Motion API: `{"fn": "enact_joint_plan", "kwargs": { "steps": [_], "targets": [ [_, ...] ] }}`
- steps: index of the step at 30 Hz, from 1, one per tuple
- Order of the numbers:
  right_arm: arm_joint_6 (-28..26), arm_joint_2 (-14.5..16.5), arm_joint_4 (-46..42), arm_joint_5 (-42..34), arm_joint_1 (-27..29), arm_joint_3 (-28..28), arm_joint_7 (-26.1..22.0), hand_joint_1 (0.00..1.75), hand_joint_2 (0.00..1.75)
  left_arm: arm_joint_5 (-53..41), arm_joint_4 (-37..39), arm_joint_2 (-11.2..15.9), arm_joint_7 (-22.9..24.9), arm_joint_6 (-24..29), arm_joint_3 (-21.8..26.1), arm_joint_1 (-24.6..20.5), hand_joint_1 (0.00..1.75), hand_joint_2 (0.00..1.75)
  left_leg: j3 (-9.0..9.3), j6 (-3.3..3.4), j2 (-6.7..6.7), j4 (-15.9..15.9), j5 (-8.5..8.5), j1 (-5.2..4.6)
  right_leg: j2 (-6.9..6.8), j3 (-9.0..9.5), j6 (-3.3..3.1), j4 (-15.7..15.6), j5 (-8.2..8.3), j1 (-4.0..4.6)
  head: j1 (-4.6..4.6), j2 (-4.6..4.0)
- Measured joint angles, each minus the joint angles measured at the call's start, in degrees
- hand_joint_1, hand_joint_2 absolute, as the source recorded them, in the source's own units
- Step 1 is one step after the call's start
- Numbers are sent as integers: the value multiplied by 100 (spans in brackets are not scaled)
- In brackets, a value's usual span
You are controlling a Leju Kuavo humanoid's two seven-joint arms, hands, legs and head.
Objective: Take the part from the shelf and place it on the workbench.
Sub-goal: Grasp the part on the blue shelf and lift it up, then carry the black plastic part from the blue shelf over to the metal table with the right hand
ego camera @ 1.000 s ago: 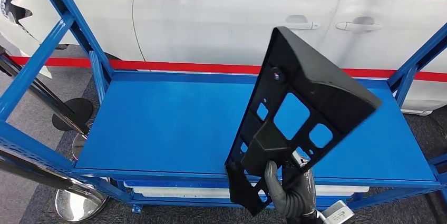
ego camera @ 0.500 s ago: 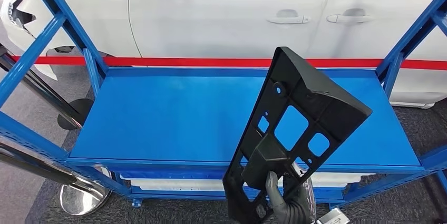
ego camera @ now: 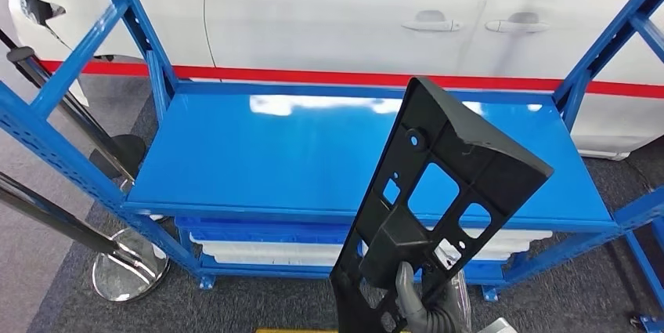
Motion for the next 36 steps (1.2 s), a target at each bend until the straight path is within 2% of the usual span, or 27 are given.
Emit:
{"fn": "enact_joint_plan", "kwargs": {
  "steps": [1, 2, 4, 6, 7, 9, 10, 11, 12, 14, 15, 16, 17, 18, 19, 21, 23, 25, 26, 28, 29, 30, 31, 32, 33, 34, 36],
  "targets": [
    [4, -2, -12, 8, -2, -3, -20, 175, 175, -12, 1, 2, 3, 0, 0, 0, 0, 0, -82, -13, 4, 16, 55, 1, -2, 62, 11, 121, 37, -12, 0, 0],
    [10, -3, -30, 21, -6, -5, -44, 175, 175, -24, 2, 3, 6, 0, 0, -1, 0, 0, -163, -31, 6, 37, 104, 4, -5, 214, 17, 56, 174, -25, 0, 0],
    [21, -3, -86, 57, -34, -8, -106, 175, 175, -48, 5, 3, 12, 1, 0, -3, 0, 0, -306, -79, 6, 95, 179, 7, -7, 778, 12, -600, 429, -50, 0, 0],
    [16, -3, -159, 114, -96, -9, -174, 175, 175, -72, 7, 6, 26, 9, 0, -7, 0, 0, -391, -144, 2, 158, 236, -3, 5, 1282, -30, -1346, 390, -37, -1, 0],
    [5, -3, -194, 154, -135, -10, -203, 175, 175, -85, 7, 10, 37, 13, 0, -8, 0, 0, -414, -183, 1, 173, 271, -9, 10, 1389, -62, -1535, 335, -19, -2, 0],
    [-31, -2, -243, 265, -219, -13, -239, 175, 175, -112, 7, 23, 67, 17, 0, -2, 0, 0, -438, -265, -3, 176, 336, -2, 3, 1367, -153, -1600, 363, 1, -2, 0],
    [-55, 1, -263, 332, -266, -14, -245, 175, 175, -121, 7, 31, 84, 17, 0, 3, 0, 0, -469, -301, -7, 216, 281, 9, -6, 1325, -208, -1604, 412, 0, -2, 0],
    [-86, 6, -282, 398, -309, -15, -245, 175, 175, -131, 7, 36, 100, 16, 0, 11, 0, 0, -521, -330, -11, 330, 136, 19, -18, 1275, -266, -1613, 468, -5, -2, 0],
    [-123, 15, -302, 460, -349, -15, -244, 175, 175, -142, 7, 40, 113, 11, 0, 18, 0, 0, -601, -354, -14, 560, -108, 28, -30, 1212, -314, -1619, 529, -9, -2, 0],
    [-226, 41, -333, 562, -402, -27, -247, 175, 175, -164, 7, 41, 141, -2, 0, 26, 0, 0, -789, -386, -16, 1259, -645, 34, -42, 1062, -364, -1602, 641, 18, -2, 0],
    [-289, 51, -345, 606, -416, -38, -256, 175, 175, -175, 7, 42, 155, -10, 1, 27, 0, 0, -841, -393, -16, 1581, -788, 36, -47, 978, -371, -1588, 698, 36, -2, 0],
    [-359, 57, -359, 641, -421, -53, -274, 175, 175, -185, 7, 45, 166, -17, 1, 29, 0, 0, -822, -390, -16, 1760, -791, 34, -52, 893, -375, -1569, 749, 54, -2, 0],
    [-428, 60, -378, 664, -420, -69, -302, 175, 175, -194, 7, 47, 175, -26, 3, 32, 0, 0, -716, -373, -17, 1755, -685, 30, -56, 808, -376, -1546, 797, 71, -2, 0],
    [-492, 60, -399, 676, -415, -82, -334, 175, 175, -200, 7, 49, 181, -37, 5, 35, 0, 0, -507, -340, -18, 1543, -520, 19, -58, 727, -374, -1519, 841, 89, -2, 0],
    [-554, 60, -426, 680, -406, -97, -368, 175, 175, -204, 6, 52, 184, -49, 8, 36, 0, 0, -222, -288, -21, 1175, -396, 2, -59, 658, -372, -1491, 881, 98, -2, 0],
    [-644, 60, -485, 681, -385, -131, -422, 175, 175, -214, 5, 60, 190, -67, 14, 31, 0, 0, 325, -192, -26, 369, -373, -42, -64, 564, -338, -1446, 957, 112, -2, 0],
    [-694, 60, -541, 686, -370, -165, -448, 175, 175, -220, 4, 66, 192, -72, 21, 30, 0, 0, 505, -145, -26, 5, -436, -85, -75, 535, -271, -1446, 1041, 92, -2, 0],
    [-725, 60, -585, 689, -351, -194, -453, 175, 175, -221, 4, 62, 192, -74, 27, 33, 0, 0, 449, -105, -14, -75, -321, -82, -66, 518, -194, -1460, 1086, 79, -2, 0],
    [-735, 59, -604, 690, -342, -207, -454, 175, 175, -221, 4, 60, 192, -78, 29, 32, 0, 0, 407, -68, -3, -114, -241, -63, -51, 483, -159, -1395, 979, 78, -1, 0],
    [-749, 56, -627, 694, -326, -230, -450, 175, 175, -222, 4, 55, 192, -84, 30, 27, 0, 0, 275, -19, 20, -163, -81, -32, -22, 338, -100, -962, 469, 50, -1, 0],
    [-755, 55, -632, 697, -320, -237, -444, 175, 175, -222, 4, 56, 193, -85, 31, 29, 0, 0, 187, -6, 21, -162, -14, -29, -19, 253, -74, -617, 177, 30, -1, 0],
    [-762, 54, -632, 700, -311, -242, -436, 175, 175, -222, 4, 56, 193, -89, 31, 30, 0, 0, 102, -15, 25, -154, 49, -27, -19, 190, -49, -278, -7, 5, -1, 0],
    [-770, 53, -632, 702, -299, -249, -424, 175, 175, -222, 4, 56, 193, -95, 32, 30, 0, 0, 14, -29, 28, -140, 109, -22, -20, 179, -24, -33, -45, -19, -1, 0],
    [-777, 52, -632, 697, -289, -258, -412, 175, 175, -222, 4, 55, 193, -101, 33, 30, 0, 0, -79, -51, 31, -114, 165, -13, -21, 247, 3, 54, 54, -43, -1, 0],
    [-782, 51, -632, 687, -279, -268, -397, 175, 175, -222, 4, 54, 193, -106, 35, 31, 0, 0, -174, -77, 32, -75, 213, 0, -22, 409, 30, -53, 234, -68, -2, 0],
    [-783, 49, -635, 668, -271, -280, -377, 175, 175, -222, 4, 53, 193, -112, 38, 31, 0, 0, -270, -107, 31, -22, 251, 15, -22, 666, 54, -344, 403, -94, -1, 0],
    [-759, 44, -646, 612, -262, -298, -338, 175, 175, -222, 2, 52, 193, -127, 47, 29, 0, 0, -422, -171, 26, 105, 297, 26, -16, 1214, 75, -1128, 410, -114, -2, 0]
  ]
}}
